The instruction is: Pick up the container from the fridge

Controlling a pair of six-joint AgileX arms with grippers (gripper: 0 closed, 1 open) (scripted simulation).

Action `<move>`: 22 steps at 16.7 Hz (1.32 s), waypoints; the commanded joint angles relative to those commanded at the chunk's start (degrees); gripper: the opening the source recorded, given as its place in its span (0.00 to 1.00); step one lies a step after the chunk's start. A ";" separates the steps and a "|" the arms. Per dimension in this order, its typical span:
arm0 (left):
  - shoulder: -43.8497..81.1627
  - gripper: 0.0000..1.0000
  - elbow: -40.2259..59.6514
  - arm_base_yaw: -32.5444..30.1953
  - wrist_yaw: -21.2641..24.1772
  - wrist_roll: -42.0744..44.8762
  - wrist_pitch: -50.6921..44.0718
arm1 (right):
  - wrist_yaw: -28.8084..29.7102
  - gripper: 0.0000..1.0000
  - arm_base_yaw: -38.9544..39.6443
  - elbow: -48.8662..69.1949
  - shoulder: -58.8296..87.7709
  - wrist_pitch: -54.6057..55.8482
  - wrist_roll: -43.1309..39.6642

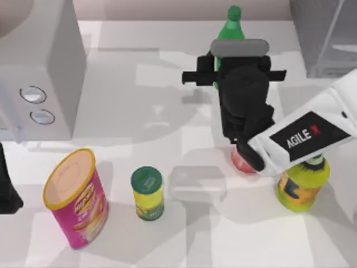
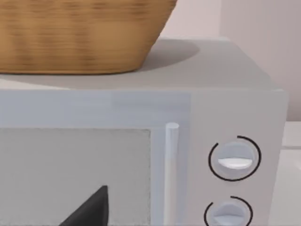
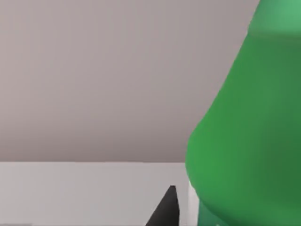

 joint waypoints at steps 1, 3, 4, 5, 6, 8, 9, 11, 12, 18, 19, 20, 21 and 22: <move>0.00 1.00 0.00 0.00 0.00 0.00 0.00 | 0.00 0.00 0.00 0.00 0.00 0.00 0.00; 0.00 1.00 0.00 0.00 0.00 0.00 0.00 | 0.00 0.00 0.00 0.00 0.00 0.00 0.00; 0.00 1.00 0.00 0.00 0.00 0.00 0.00 | 0.00 0.08 0.00 0.00 0.00 0.00 0.00; 0.00 1.00 0.00 0.00 0.00 0.00 0.00 | 0.00 0.15 0.00 0.00 0.00 0.00 0.00; 0.00 1.00 0.00 0.00 0.00 0.00 0.00 | 0.00 0.23 0.00 0.00 0.00 0.00 0.00; 0.00 1.00 0.00 0.00 0.00 0.00 0.00 | 0.00 0.38 0.00 0.00 0.00 0.00 0.00; 0.00 1.00 0.00 0.00 0.00 0.00 0.00 | 0.00 0.45 0.00 0.00 0.00 0.00 0.00; 0.00 1.00 0.00 0.00 0.00 0.00 0.00 | 0.00 0.60 0.00 0.00 0.00 0.00 0.00; 0.00 1.00 0.00 0.00 0.00 0.00 0.00 | 0.00 0.68 0.00 0.00 0.00 0.00 0.00; 0.00 1.00 0.00 0.00 0.00 0.00 0.00 | 0.00 1.00 0.00 0.00 0.00 0.00 0.00; 0.00 1.00 0.00 0.00 0.00 0.00 0.00 | 0.00 1.00 0.00 0.00 0.00 0.00 0.00; 0.00 1.00 0.00 0.00 0.00 0.00 0.00 | 0.00 1.00 0.00 0.00 0.00 0.00 0.00; 0.00 1.00 0.00 0.00 0.00 0.00 0.00 | 0.00 1.00 0.00 0.00 0.00 0.00 0.00; 0.00 1.00 0.00 0.00 0.00 0.00 0.00 | 0.00 1.00 0.00 0.00 0.00 0.00 0.00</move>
